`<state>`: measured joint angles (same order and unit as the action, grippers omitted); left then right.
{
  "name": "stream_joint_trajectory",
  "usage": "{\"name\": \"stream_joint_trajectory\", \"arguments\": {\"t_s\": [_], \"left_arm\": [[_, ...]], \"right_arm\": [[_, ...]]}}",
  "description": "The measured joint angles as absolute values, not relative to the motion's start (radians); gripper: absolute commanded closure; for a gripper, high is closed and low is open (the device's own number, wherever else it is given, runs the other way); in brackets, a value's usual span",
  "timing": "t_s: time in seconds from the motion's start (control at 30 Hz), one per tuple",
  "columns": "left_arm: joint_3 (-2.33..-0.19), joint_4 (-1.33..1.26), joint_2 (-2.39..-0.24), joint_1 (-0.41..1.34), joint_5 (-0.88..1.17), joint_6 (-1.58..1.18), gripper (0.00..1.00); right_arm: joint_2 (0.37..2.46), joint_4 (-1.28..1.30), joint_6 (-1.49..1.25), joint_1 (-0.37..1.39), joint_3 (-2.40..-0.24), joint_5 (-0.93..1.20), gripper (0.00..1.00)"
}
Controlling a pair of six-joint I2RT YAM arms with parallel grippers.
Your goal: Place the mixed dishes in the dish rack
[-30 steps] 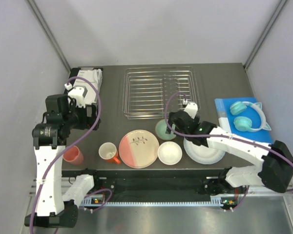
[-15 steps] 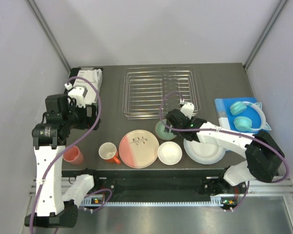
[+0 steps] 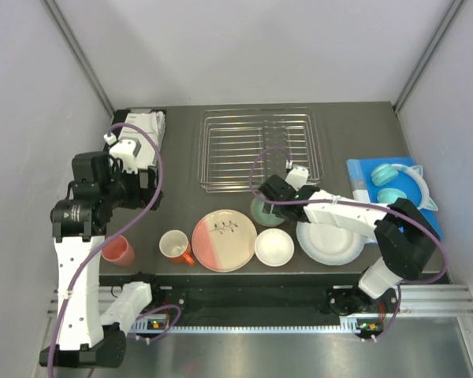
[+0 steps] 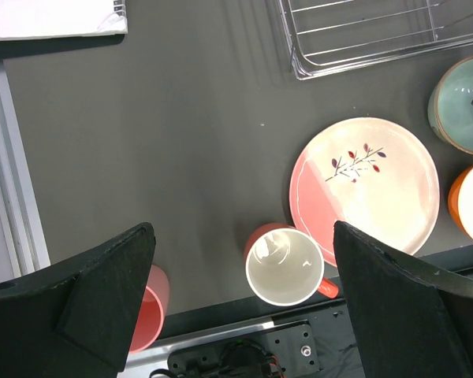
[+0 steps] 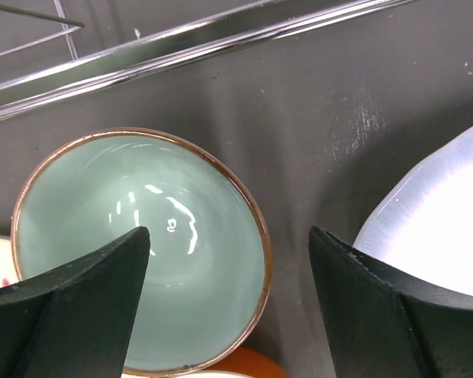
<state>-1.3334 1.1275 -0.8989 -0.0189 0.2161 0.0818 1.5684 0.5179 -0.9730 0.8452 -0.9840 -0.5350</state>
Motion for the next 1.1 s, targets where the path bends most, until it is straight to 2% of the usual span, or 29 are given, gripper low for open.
{"name": "stream_joint_trajectory", "arguments": {"t_s": [0.27, 0.4, 0.57, 0.73, 1.03, 1.07, 1.1], "left_arm": [[-1.344, 1.13, -0.899, -0.019, 0.216, 0.089, 0.01], [-1.364, 1.13, -0.899, -0.019, 0.215, 0.096, 0.01], [-1.372, 1.13, -0.894, -0.019, 0.215, 0.104, 0.01], [-1.372, 1.131, -0.888, -0.019, 0.215, 0.104, 0.01], [-1.378, 1.135, -0.884, -0.019, 0.215, 0.108, 0.01], [-1.383, 1.136, -0.884, -0.019, 0.215, 0.108, 0.01], [-1.391, 1.138, -0.884, -0.019, 0.215, 0.109, 0.01]], "right_arm": [[1.586, 0.52, -1.001, 0.855, -0.984, -0.545, 0.23], [1.62, 0.517, -1.024, 0.872, -0.984, -0.556, 0.29], [1.634, 0.51, -1.038, 0.882, -0.984, -0.572, 0.32], [1.634, 0.5, -1.048, 0.882, -0.982, -0.582, 0.42], [1.665, 0.487, -1.05, 0.882, -0.982, -0.59, 0.45], [1.673, 0.486, -1.049, 0.882, -0.982, -0.591, 0.47], [1.681, 0.486, -1.049, 0.882, -0.982, -0.591, 0.55]]}}
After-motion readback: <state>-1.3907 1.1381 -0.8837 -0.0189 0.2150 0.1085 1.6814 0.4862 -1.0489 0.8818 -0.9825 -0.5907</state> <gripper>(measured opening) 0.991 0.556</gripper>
